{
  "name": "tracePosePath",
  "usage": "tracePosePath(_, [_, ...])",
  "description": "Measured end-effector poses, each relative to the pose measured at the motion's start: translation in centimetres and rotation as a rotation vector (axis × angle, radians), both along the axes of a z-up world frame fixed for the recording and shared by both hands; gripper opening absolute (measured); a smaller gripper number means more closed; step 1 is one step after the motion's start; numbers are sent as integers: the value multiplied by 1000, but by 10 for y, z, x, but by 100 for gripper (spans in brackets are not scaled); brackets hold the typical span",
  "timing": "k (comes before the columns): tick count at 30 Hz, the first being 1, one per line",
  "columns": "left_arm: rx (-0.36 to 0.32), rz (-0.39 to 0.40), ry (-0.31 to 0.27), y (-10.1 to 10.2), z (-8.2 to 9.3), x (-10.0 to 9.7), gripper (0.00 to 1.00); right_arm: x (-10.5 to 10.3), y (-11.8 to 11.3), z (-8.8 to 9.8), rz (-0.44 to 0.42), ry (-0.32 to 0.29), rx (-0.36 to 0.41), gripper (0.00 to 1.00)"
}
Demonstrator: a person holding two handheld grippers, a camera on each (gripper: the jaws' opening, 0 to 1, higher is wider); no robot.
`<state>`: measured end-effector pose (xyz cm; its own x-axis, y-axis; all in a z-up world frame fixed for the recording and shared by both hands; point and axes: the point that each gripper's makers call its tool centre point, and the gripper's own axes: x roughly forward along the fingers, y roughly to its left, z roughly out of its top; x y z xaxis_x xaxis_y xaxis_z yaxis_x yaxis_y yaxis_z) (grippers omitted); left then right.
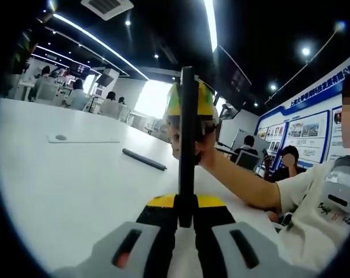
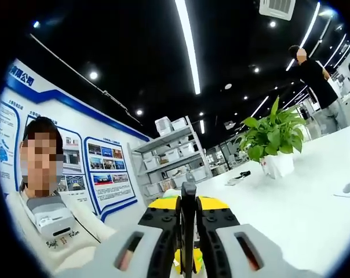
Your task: Pflip the remote and laser pointer to the front side, press the buttons, and align them neatly on the table
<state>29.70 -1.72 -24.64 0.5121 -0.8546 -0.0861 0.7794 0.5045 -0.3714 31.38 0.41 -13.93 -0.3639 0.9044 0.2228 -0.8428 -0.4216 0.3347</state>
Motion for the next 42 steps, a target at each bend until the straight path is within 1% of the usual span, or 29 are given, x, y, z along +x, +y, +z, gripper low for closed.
tracePosePath(2, [10, 1, 4, 1, -2, 3, 12, 2, 1, -3, -23, -21, -18, 12])
tracePosePath(3, [21, -5, 15, 0, -5, 2, 12, -3, 0, -4, -2, -32, -30, 12])
tracePosePath(5, [31, -6, 9, -2, -7, 1, 12, -4, 1, -4, -4, -54, -31, 13])
tracePosePath(6, [13, -4, 2, -4, -4, -1, 12, -4, 2, -2, -7, -54, -18, 13])
tracePosePath(7, [-3, -9, 4, -5, -1, -3, 12, -1, 4, 0, -15, -39, -15, 13])
tracePosePath(8, [-2, -12, 8, -4, -1, -4, 12, -1, 4, 1, -13, -28, -20, 13])
tracePosePath(9, [2, -12, 5, -4, -1, -4, 12, -4, 4, 1, -4, -31, -21, 13])
tracePosePath(10, [13, -7, -9, -3, -2, -4, 12, -6, 4, 2, -8, -45, -26, 13])
tracePosePath(12, [16, -1, -23, -4, -2, -3, 13, -5, 6, 1, -35, -52, -56, 13])
tracePosePath(17, [-13, 25, -40, 3, 7, 0, 13, 0, 8, 9, -73, -70, -63, 13])
tracePosePath(19, [4, 40, -47, 5, 7, 1, 13, 3, 10, 8, -91, -63, -91, 13])
tracePosePath(21, [19, 50, -56, 6, 6, 3, 13, 0, 8, 8, -94, -92, -96, 13])
tracePosePath(24, [45, 71, -62, 7, 4, 6, 14, 2, 9, 6, -119, -113, -125, 14])
tracePosePath(29, [30, 82, -65, 9, 5, 10, 14, 2, 10, 7, -136, -119, -132, 14])
tracePosePath(35, [46, 89, -120, 10, 8, 9, 15, -6, 11, 12, -150, -179, -143, 14])
tracePosePath(38, [37, 89, -125, 12, 10, 13, 15, -7, 11, 14, -147, -183, -136, 14])
tracePosePath(42, [37, 91, -111, 10, 11, 12, 16, -6, 11, 14, -148, -178, -136, 14])
